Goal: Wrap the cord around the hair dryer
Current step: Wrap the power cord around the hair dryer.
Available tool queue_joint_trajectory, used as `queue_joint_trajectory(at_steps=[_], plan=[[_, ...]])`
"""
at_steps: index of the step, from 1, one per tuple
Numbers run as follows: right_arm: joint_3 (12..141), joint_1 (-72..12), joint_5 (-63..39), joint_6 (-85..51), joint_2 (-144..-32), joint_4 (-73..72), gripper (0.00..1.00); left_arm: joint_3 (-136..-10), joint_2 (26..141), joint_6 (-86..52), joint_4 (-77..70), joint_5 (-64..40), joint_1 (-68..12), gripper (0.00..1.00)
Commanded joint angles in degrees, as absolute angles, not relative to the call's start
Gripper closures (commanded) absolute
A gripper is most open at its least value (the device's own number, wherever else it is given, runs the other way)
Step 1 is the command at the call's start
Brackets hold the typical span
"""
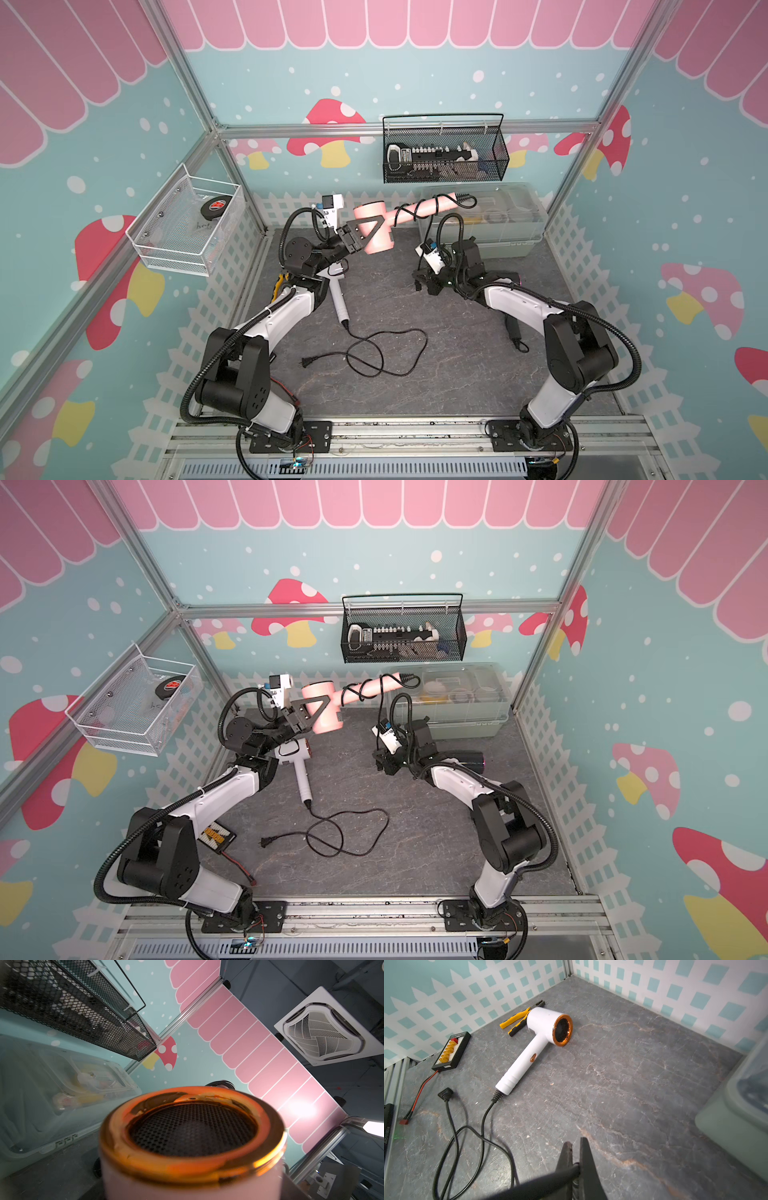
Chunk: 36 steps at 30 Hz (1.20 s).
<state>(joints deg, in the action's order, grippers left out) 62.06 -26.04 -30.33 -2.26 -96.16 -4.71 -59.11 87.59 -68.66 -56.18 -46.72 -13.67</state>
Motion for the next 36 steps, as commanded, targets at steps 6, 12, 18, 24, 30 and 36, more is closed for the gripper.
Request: queue_joint_trajectory(at_steps=[6,12,18,24,30,36], plan=[[53.7,-29.9,-22.7,-5.2,-84.3,-0.7,1.0,-60.1,78.8,-50.6,-40.0,-36.0,-13.4,1.0],[56.3,-33.6,-18.4,-2.5,-79.1,11.1,1.0,-61.4,74.5,-35.7,-20.4,-28.2,-13.6,1.0],[63.5,-38.1,-12.4,1.4,-75.0,25.5,1.0,-64.0,72.4,-25.2,-4.9,-21.7,-13.9,1.0],[75.7,-41.6,-8.0,7.3,-75.6,40.2,1.0,-67.1,73.4,-19.7,4.1,-20.4,-15.0,1.0],[90.7,-43.1,-5.3,15.7,-81.5,54.6,1.0,-70.2,76.3,-15.8,9.2,-22.2,-19.4,1.0],[103.2,-43.2,3.7,23.6,-87.0,63.0,1.0,-72.0,78.6,-12.1,14.2,-23.3,-24.7,1.0]])
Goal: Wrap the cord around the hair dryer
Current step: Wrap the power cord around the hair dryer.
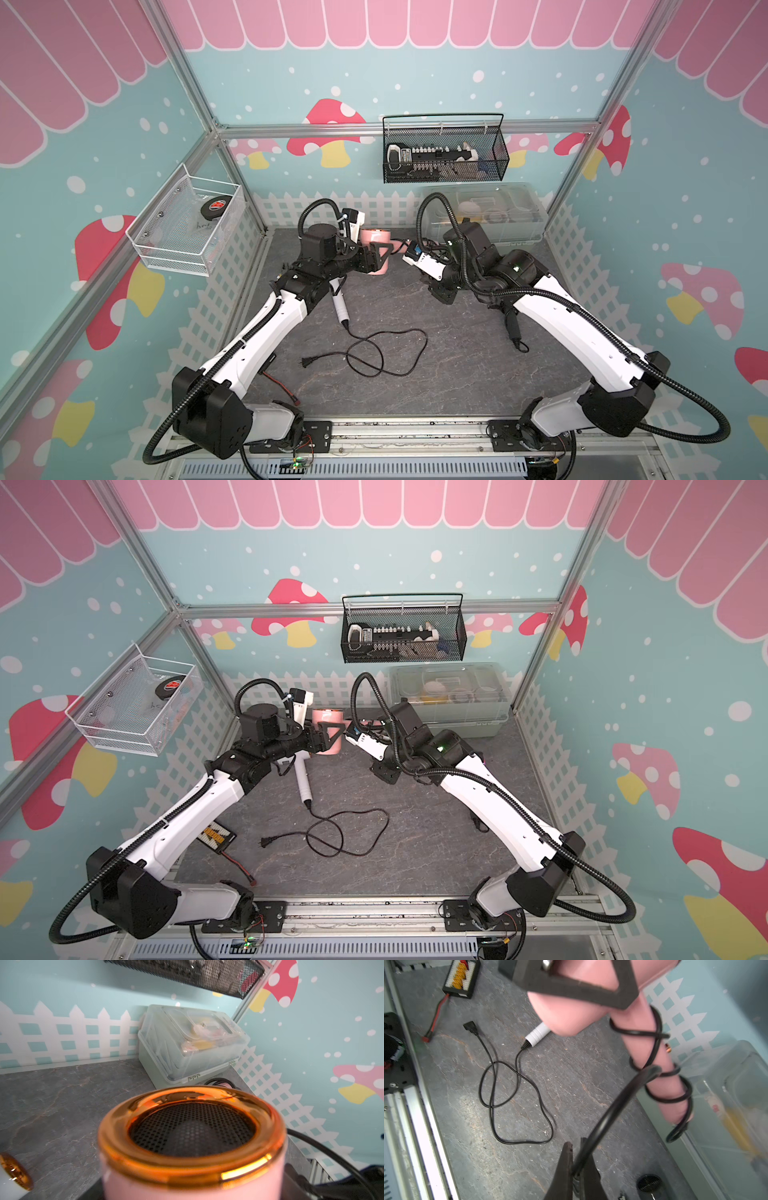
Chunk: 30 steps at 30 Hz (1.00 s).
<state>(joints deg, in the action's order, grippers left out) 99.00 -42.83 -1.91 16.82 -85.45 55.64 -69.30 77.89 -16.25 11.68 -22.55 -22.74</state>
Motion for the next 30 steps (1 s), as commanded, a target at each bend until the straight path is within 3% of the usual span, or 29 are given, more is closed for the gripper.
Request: queue_joint_trajectory(at_steps=[1,8,14,30], plan=[[104.5,-43.2,5.4,24.7,-87.5,63.3,1.0,-72.2,78.8,-11.4,15.0,-23.9,-25.4,1.0],[111.7,-43.0,14.4,32.4,-92.2,62.5,1.0,-71.5,78.7,-8.9,17.7,-27.9,-28.0,1.0],[113.6,-41.4,12.9,35.8,-96.9,60.4,1.0,-69.5,76.4,-7.2,17.2,-33.6,-28.6,1.0],[115.1,-33.8,-13.6,38.0,-105.7,65.2,1.0,-63.5,70.8,-9.4,10.7,-42.1,-28.6,1.0]])
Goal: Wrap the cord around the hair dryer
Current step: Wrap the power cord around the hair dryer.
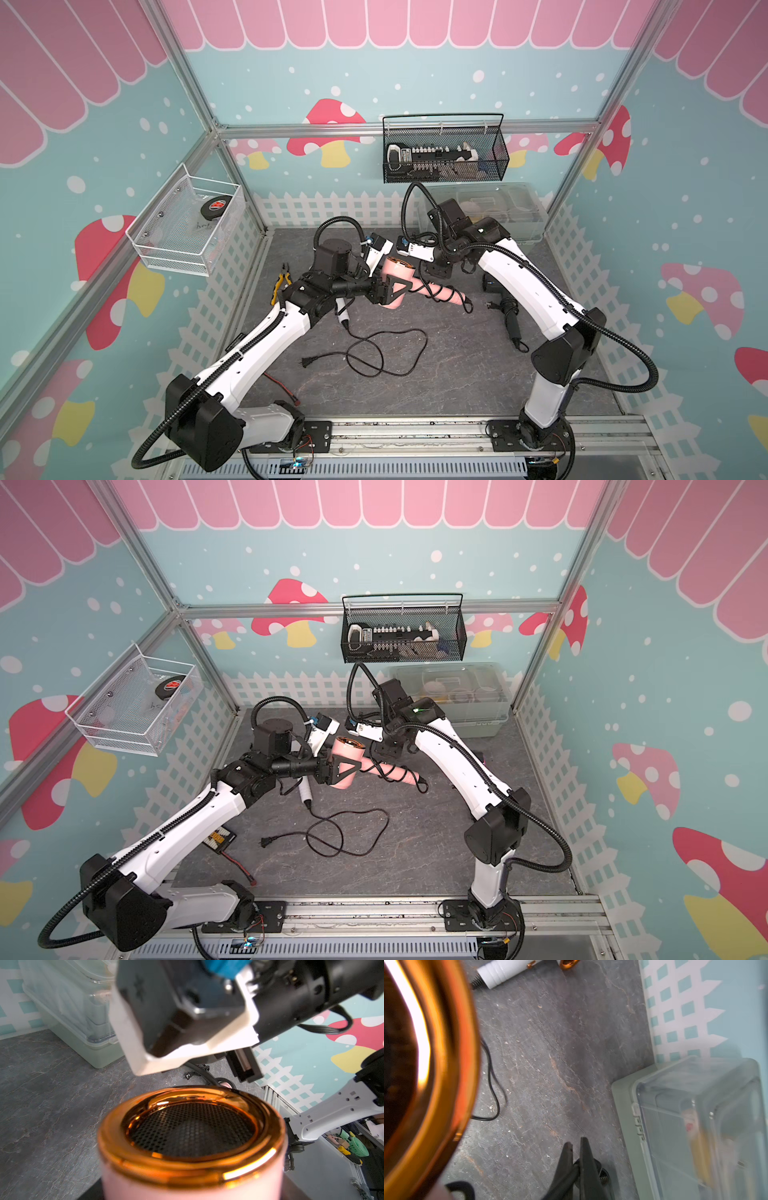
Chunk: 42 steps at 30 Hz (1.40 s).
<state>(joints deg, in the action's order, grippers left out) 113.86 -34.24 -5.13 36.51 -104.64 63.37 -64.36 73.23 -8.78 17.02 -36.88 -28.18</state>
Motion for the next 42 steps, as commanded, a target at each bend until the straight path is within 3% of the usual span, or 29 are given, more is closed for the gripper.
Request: queue_joint_trajectory(at_steps=[1,4,6,9,14,24,42], plan=[[115.0,-33.8,-14.8,38.3,-105.9,65.7,1.0,-63.2,70.8,-10.2,9.8,-42.2,-28.4,1.0],[115.0,-33.7,-16.0,38.5,-106.4,67.2,0.96,-62.6,71.4,-13.0,7.1,-43.1,-27.5,1.0],[114.4,-33.7,-15.6,38.2,-106.4,67.6,0.77,-62.2,71.9,-14.7,5.2,-43.8,-26.7,1.0],[112.9,-33.7,-14.0,37.6,-105.7,67.7,0.6,-61.3,72.5,-17.1,2.3,-44.5,-25.9,1.0],[111.4,-33.7,-10.6,36.6,-104.1,67.9,0.45,-60.5,73.3,-19.6,-1.0,-45.4,-25.4,1.0],[111.1,-33.3,-6.8,34.0,-101.4,68.5,0.32,-58.5,75.1,-23.7,-5.8,-46.7,-25.2,1.0],[106.3,-25.9,-22.7,31.4,-105.2,66.7,0.25,-52.3,75.8,-32.0,-7.1,-47.9,-24.5,1.0]])
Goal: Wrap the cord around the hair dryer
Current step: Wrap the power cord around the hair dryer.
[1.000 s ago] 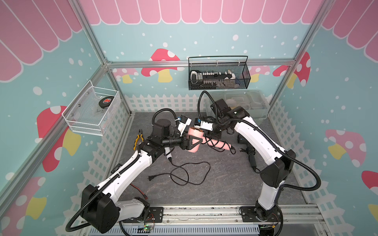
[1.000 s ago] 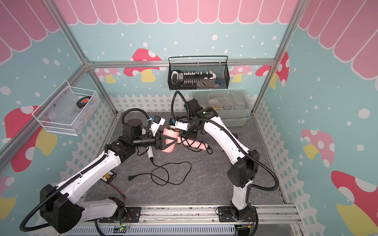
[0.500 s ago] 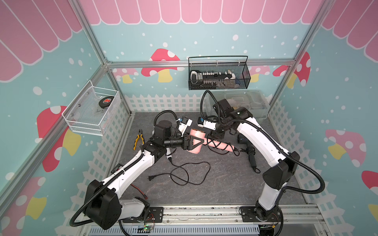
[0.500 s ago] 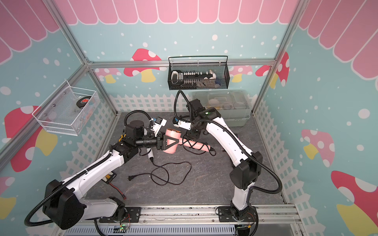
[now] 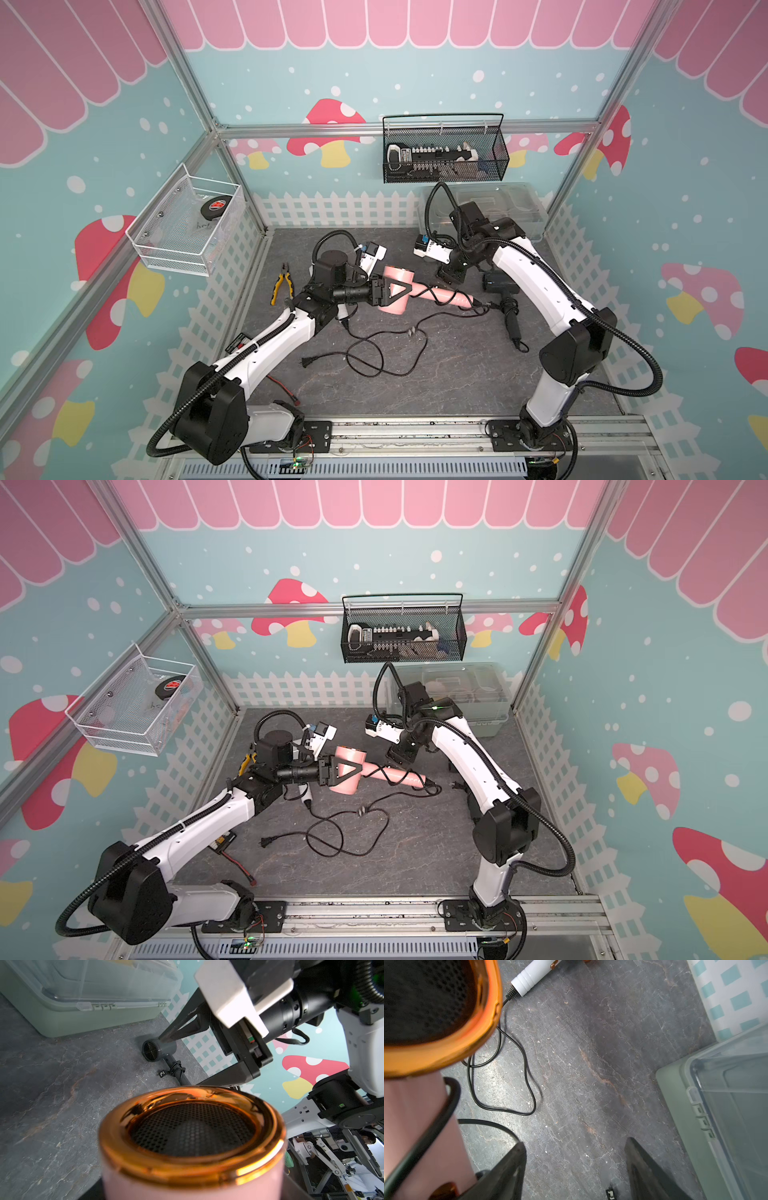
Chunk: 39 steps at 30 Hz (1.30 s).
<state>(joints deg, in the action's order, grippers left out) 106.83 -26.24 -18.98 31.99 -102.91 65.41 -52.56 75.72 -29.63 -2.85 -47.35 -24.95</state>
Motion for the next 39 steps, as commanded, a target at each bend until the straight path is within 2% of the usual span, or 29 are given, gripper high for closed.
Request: queue_joint_trajectory(at_steps=[1,9,18,24,39], plan=[[106.5,-25.8,-22.1,30.7,-105.9,66.3,0.25,-52.0,75.7,-32.3,-6.9,-47.8,-24.5,1.0],[106.9,-24.3,-20.3,26.9,-100.4,62.2,0.22,-52.4,73.6,-33.1,-7.0,-47.5,-23.8,1.0],[100.9,-15.7,-22.2,16.2,-86.9,53.1,0.19,-54.9,72.1,-33.4,-6.6,-45.8,-19.8,1.0],[88.2,-9.2,-27.0,7.3,-79.2,43.8,0.18,-58.3,71.9,-32.5,-5.0,-44.4,-18.6,1.0],[49.4,-9.0,-34.0,-8.3,-61.7,18.8,0.19,-63.7,72.0,-31.8,-3.6,-40.1,-18.0,1.0]])
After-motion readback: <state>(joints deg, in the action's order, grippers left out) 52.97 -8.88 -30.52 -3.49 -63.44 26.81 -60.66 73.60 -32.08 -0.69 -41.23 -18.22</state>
